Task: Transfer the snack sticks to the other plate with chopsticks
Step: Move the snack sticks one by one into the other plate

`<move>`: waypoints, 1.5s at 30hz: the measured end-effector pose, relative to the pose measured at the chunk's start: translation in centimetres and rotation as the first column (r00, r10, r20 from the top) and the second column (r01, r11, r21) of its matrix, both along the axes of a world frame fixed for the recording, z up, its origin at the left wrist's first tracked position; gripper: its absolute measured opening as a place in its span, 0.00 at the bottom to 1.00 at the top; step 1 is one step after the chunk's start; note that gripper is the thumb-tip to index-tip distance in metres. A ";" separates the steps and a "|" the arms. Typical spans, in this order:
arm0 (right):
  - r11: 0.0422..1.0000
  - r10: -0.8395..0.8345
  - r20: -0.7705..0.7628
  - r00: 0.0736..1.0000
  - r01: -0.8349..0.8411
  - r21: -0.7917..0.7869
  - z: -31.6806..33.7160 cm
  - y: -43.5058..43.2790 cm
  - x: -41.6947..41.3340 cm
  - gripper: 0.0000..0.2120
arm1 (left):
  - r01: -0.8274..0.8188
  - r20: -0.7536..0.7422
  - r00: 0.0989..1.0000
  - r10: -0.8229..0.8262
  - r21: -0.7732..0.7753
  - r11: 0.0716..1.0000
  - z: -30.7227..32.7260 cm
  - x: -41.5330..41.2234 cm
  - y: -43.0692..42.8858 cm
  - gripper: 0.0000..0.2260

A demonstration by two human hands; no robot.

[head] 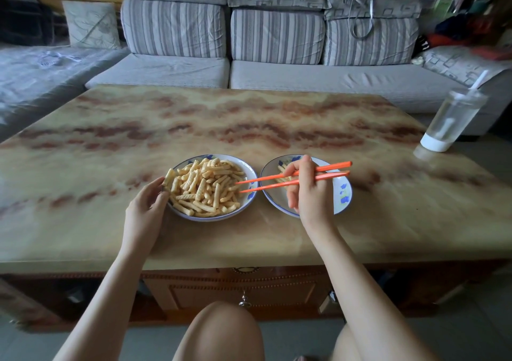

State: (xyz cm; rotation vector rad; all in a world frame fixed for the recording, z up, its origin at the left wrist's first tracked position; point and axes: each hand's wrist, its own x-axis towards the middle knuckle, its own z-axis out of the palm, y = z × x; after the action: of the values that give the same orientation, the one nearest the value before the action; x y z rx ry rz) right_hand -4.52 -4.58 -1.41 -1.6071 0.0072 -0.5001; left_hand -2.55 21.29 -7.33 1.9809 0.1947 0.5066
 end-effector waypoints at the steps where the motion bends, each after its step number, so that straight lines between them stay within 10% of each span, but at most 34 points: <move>1: 1.000 0.008 -0.002 1.000 -0.008 0.009 0.0 0.1 0.1 0.23 | 0.001 0.000 1.000 -0.001 0.000 1.000 0.0 0.0 0.0 0.16; 24: 0.890 -0.446 0.100 0.890 0.429 0.152 0.4 -6.8 0.4 0.19 | 0.003 0.006 1.000 -0.003 0.007 1.000 -0.2 0.2 0.1 0.16; 45: 0.998 0.037 0.023 0.999 -0.038 0.051 0.4 -0.9 -0.9 0.22 | 0.013 0.006 1.000 -0.013 0.012 1.000 -0.4 0.3 0.3 0.16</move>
State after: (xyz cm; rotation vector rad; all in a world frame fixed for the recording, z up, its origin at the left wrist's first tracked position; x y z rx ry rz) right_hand -5.43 -5.45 -1.01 -1.5487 -0.0263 -0.4843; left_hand -2.25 21.62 -7.74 1.9910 0.1753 0.5068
